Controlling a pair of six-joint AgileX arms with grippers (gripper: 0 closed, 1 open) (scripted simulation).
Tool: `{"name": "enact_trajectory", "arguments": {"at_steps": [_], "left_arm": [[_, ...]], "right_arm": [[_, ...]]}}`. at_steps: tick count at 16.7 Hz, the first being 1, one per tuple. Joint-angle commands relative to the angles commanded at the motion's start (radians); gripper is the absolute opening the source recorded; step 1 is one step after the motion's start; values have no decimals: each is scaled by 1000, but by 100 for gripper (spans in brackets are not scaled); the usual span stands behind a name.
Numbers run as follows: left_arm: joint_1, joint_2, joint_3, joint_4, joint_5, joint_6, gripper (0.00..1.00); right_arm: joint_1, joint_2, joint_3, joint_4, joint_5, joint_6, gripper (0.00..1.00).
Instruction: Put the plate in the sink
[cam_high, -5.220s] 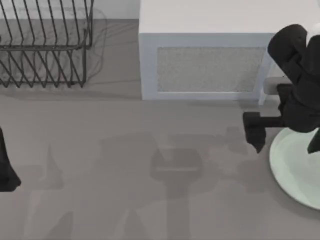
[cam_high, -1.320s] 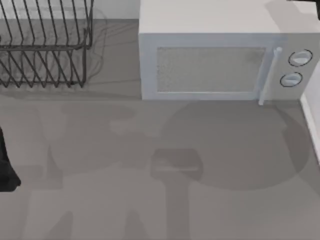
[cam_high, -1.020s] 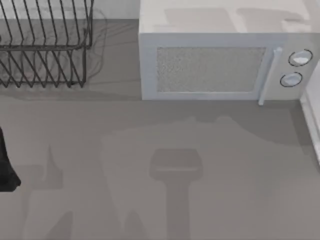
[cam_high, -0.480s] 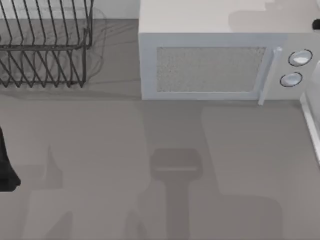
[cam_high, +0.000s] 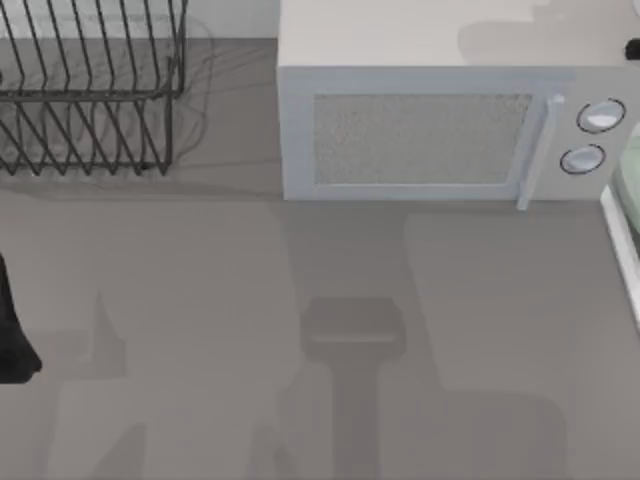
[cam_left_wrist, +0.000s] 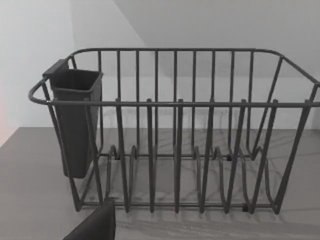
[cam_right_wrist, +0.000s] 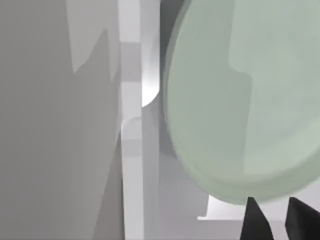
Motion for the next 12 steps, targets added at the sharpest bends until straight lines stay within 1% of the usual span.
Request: {"name": "enact_trajectory", "arguments": {"at_steps": [8,9,12], "left_arm": [[0,0,0,0,0,0,100],[0,0,0,0,0,0,100],[0,0,0,0,0,0,100]], "right_arm": [[0,0,0,0,0,0,98],[0,0,0,0,0,0,100],[0,0,0,0,0,0,100]]}}
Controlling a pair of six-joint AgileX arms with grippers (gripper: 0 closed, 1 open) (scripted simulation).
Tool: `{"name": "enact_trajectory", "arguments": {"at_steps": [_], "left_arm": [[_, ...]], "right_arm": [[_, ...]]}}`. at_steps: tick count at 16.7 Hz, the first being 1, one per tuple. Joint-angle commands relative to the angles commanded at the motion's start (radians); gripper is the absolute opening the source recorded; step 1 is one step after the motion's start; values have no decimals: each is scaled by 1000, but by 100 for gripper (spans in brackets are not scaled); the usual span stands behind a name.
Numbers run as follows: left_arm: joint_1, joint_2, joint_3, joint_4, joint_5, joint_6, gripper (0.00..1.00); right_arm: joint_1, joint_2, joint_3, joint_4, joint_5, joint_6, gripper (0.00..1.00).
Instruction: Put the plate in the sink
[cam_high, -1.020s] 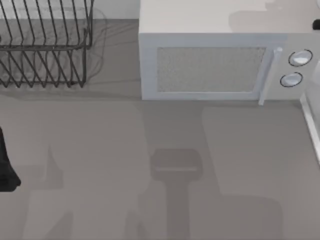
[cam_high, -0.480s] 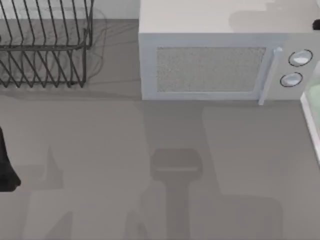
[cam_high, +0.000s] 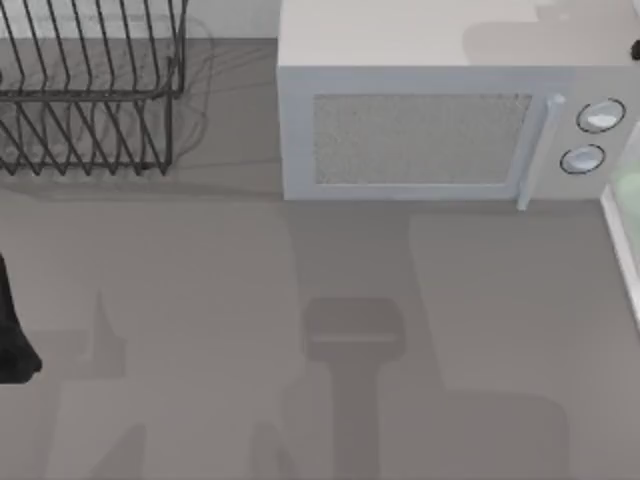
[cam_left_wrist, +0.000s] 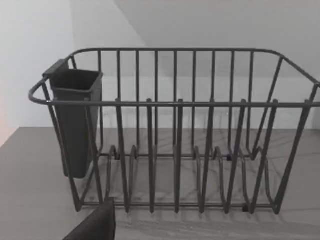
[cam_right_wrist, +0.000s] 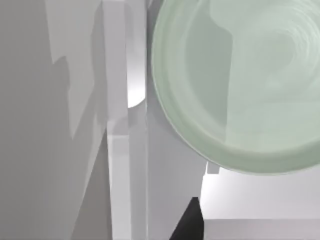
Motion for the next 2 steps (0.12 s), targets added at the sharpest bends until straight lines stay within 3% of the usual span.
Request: {"name": "enact_trajectory", "arguments": {"at_steps": [2], "left_arm": [[0,0,0,0,0,0,100]], "right_arm": [[0,0,0,0,0,0,100]]}}
